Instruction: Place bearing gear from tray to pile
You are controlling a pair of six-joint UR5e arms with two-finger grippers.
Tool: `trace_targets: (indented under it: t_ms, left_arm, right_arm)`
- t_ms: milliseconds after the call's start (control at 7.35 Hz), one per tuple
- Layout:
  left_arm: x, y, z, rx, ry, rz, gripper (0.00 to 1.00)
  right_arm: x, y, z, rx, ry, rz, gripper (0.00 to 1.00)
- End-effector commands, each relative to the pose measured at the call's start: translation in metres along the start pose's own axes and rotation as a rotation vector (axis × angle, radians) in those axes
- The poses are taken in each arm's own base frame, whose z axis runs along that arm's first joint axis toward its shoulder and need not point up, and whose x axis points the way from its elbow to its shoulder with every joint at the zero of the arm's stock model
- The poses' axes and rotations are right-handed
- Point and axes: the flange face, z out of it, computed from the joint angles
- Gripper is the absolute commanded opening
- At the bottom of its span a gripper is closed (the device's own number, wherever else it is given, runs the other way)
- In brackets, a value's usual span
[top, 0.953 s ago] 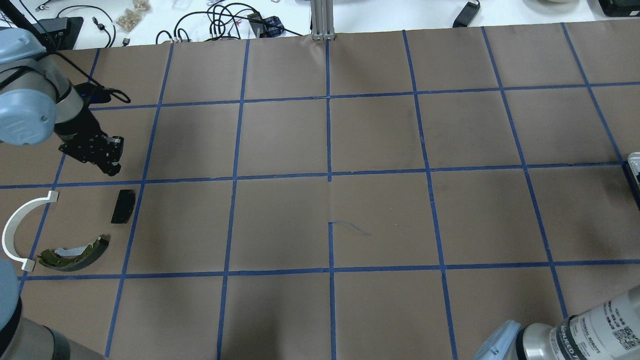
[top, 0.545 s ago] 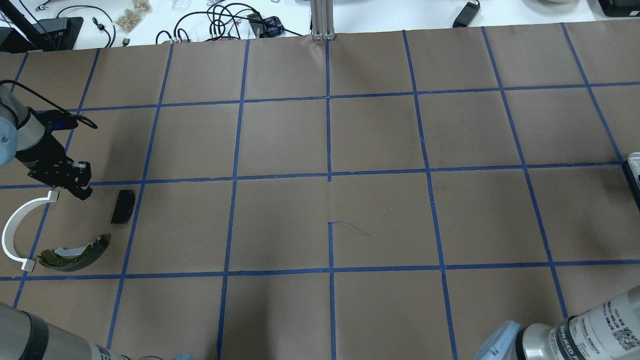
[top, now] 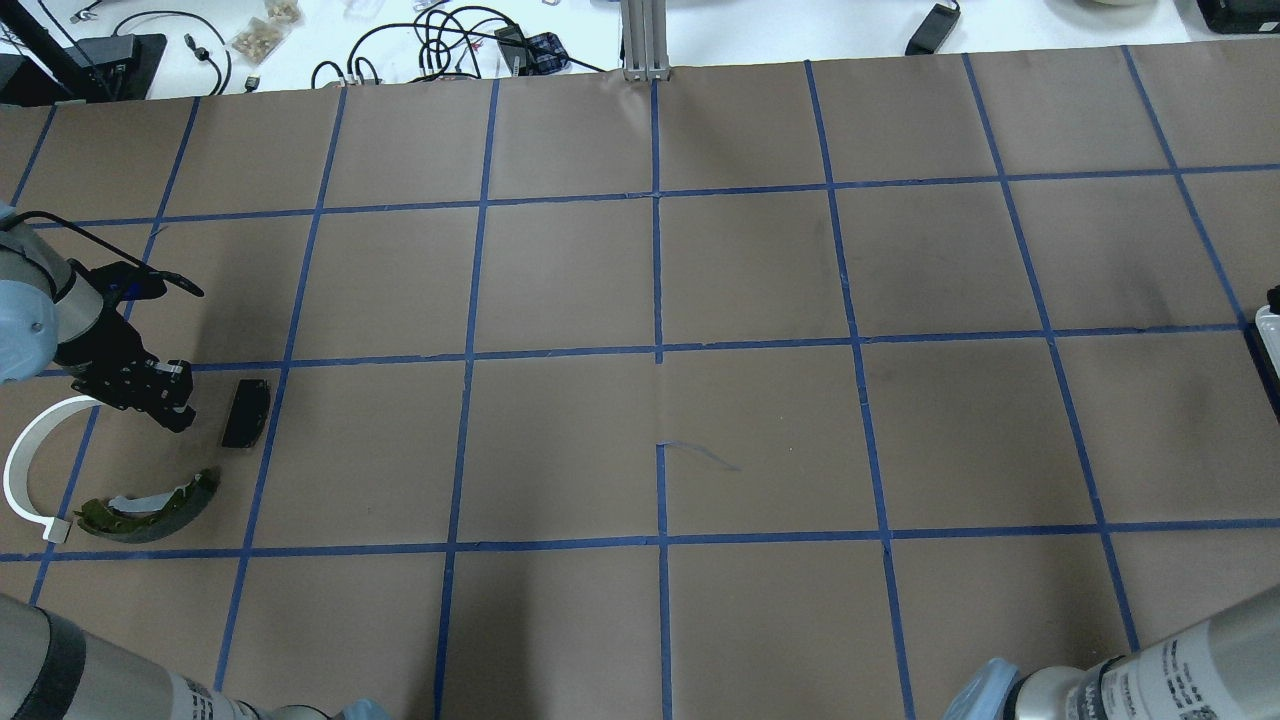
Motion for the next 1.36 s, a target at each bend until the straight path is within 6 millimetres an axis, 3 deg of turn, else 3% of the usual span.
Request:
trace_targets:
  t_ms: [0,136,272,408,545,681,817,1089,1225]
  left_arm:
    - [-0.002,0.001,0.006,-0.004,0.001,0.010,0.00]
    - [-0.002,0.000,0.008,-0.008,0.004,0.010,0.21]
    - [-0.002,0.000,0.008,-0.010,0.004,0.009,0.41]
    - [-0.003,-0.001,0.004,-0.003,0.000,0.006,0.77]
    - [-0.003,-0.001,0.000,0.004,-0.003,0.004,0.80]
    - [-0.002,0.000,-0.007,0.010,-0.004,-0.001,0.89]
    - [0.002,-0.001,-0.017,0.024,-0.016,0.003,0.96]
    - [0.003,-0.012,-0.061,0.030,-0.021,0.021,1.00]
    - [0.015,-0.024,-0.094,0.016,-0.022,0.041,1.00]
  right_arm:
    - [-0.028,-0.145,-0.014,0.005,-0.014,0.135,0.14]
    - [-0.053,-0.219,-0.010,0.003,-0.022,0.215,0.14]
    - [-0.091,-0.294,-0.001,-0.021,-0.027,0.335,0.13]
    - [-0.138,-0.367,0.005,-0.026,-0.024,0.426,0.13]
    - [-0.184,-0.422,0.021,-0.038,-0.045,0.526,0.13]
    - [-0.233,-0.478,0.039,-0.027,-0.036,0.616,0.13]
    - [-0.283,-0.518,0.054,-0.029,-0.023,0.679,0.13]
    - [-0.379,-0.575,0.078,-0.060,-0.012,0.837,0.13]
    - [-0.414,-0.592,0.088,-0.045,-0.015,0.894,0.13]
